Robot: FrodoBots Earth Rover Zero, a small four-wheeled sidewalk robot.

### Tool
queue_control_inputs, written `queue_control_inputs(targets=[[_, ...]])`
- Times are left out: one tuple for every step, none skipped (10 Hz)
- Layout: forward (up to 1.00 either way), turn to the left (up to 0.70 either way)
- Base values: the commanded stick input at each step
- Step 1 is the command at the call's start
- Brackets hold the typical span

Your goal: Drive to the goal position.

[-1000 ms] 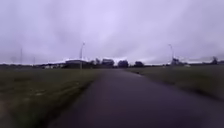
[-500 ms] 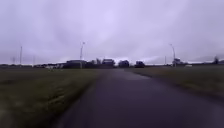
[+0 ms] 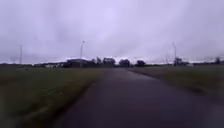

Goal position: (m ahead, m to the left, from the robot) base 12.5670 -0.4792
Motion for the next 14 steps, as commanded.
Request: queue_control_inputs(targets=[[1.0,0.0],[1.0,0.0],[1.0,0.0],[1.0,0.0],[1.0,0.0],[1.0,0.0],[1.0,0.0],[1.0,-0.01],[1.0,-0.04],[1.0,-0.33],[1.0,-0.34],[1.0,-0.36],[1.0,-0.22],[1.0,-0.06]])
